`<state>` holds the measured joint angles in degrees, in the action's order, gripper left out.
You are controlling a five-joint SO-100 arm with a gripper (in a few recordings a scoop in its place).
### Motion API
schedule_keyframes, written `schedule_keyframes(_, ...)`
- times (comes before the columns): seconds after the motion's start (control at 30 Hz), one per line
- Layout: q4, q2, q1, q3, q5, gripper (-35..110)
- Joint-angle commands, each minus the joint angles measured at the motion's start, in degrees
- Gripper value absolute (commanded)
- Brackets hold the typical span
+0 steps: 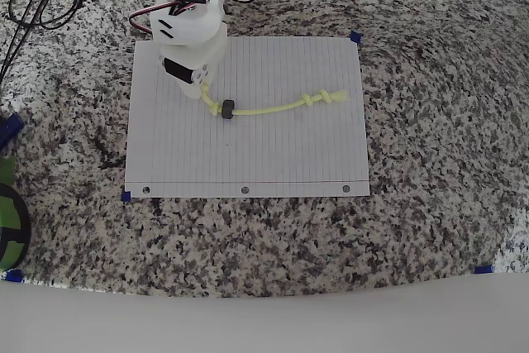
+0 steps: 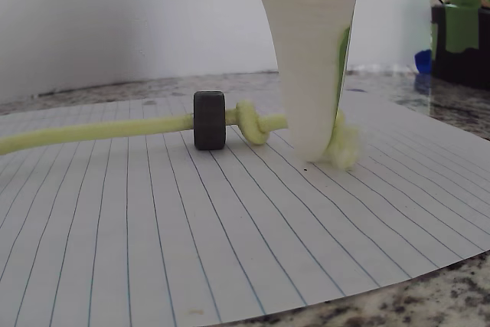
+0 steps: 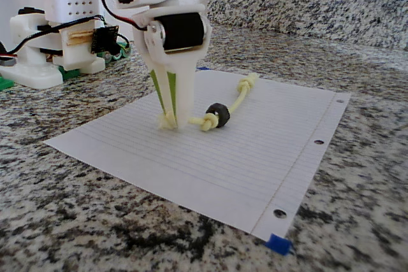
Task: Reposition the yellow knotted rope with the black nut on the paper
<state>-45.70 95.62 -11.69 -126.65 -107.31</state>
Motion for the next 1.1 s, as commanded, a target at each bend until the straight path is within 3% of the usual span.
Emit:
schedule_keyframes(0.0, 0.0, 0.79, 0.7, 1.49, 0.26, 0)
schedule_keyframes(0.23, 3.78, 6.06, -0.7, 1.23, 6.5, 0)
schedule_keyframes(0.6, 13.36, 36.83, -5.01, -11.43, 44.65, 0)
schedule_keyframes(0.73, 17.49, 49.83, -8.09, -18.63, 74.53, 0)
schedule_keyframes(0.8, 21.45, 55.2, -10.46, -21.09, 95.98, 0)
schedule_keyframes(1.07, 21.88, 61.17, -13.18, -22.59, 128.41, 0)
